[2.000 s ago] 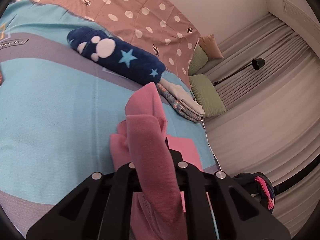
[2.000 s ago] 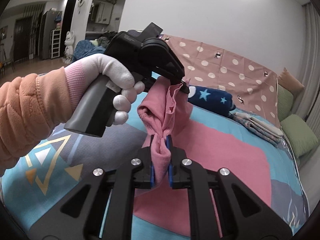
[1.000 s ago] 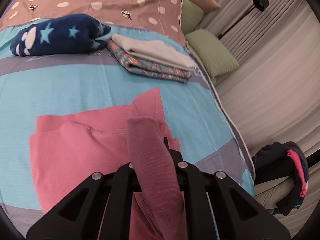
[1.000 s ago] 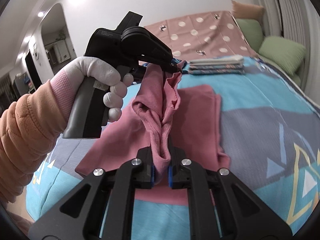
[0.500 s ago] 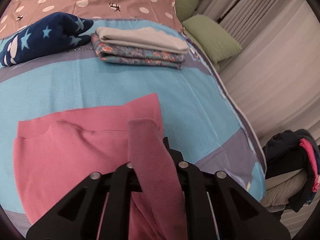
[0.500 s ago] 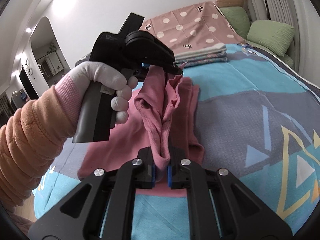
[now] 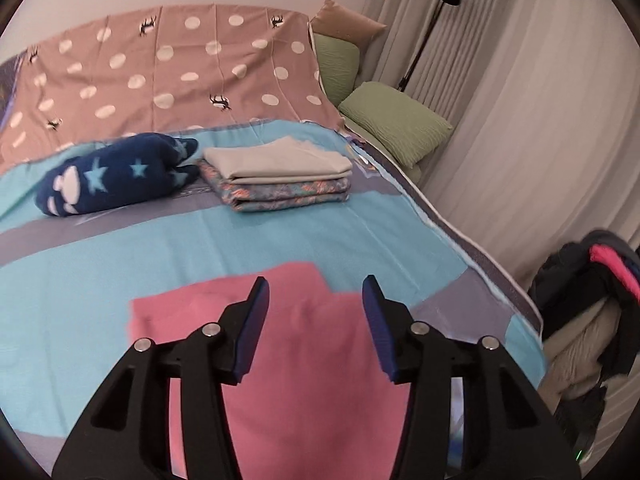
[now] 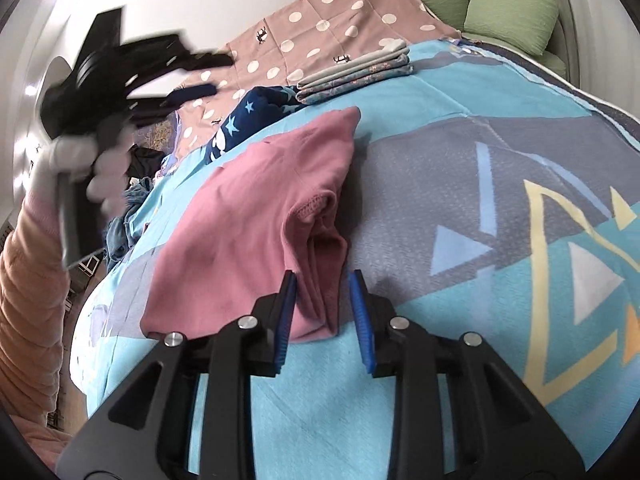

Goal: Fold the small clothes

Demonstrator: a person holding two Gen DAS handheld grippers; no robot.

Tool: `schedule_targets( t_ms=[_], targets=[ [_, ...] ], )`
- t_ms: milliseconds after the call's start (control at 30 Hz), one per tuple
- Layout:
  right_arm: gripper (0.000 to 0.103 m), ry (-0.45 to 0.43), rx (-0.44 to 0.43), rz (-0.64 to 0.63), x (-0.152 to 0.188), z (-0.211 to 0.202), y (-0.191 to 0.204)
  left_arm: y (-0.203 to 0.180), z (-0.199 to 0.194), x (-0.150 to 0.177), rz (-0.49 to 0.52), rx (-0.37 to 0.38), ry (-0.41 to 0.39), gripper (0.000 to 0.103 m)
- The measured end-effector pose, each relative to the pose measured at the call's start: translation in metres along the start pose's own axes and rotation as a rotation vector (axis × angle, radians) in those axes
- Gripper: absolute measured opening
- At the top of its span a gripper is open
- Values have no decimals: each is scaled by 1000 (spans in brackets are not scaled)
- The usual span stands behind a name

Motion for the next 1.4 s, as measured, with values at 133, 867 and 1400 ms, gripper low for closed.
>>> schedule_targets(
  t_ms=[133, 867, 1400],
  targets=[
    [29, -17, -12, -38, 2, -11, 3, 0, -29, 50, 93, -49, 29, 60],
    [23, 105, -120, -105, 5, 11, 40, -13, -78, 212, 139, -160, 140, 61],
    [5, 127, 64, -48, 2, 19, 16, 30, -109, 236, -17, -301, 140, 14]
  ],
)
Point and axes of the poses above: each gripper's, at about its wrist camera, not at the fingertips, and z roughly the way its jaws point, y to its left, x to its underside, the point moved 5 cm from there along z, roughly the way its jaws point, and after that the axes turned 9 degrees about z, right-handed, at the moved point
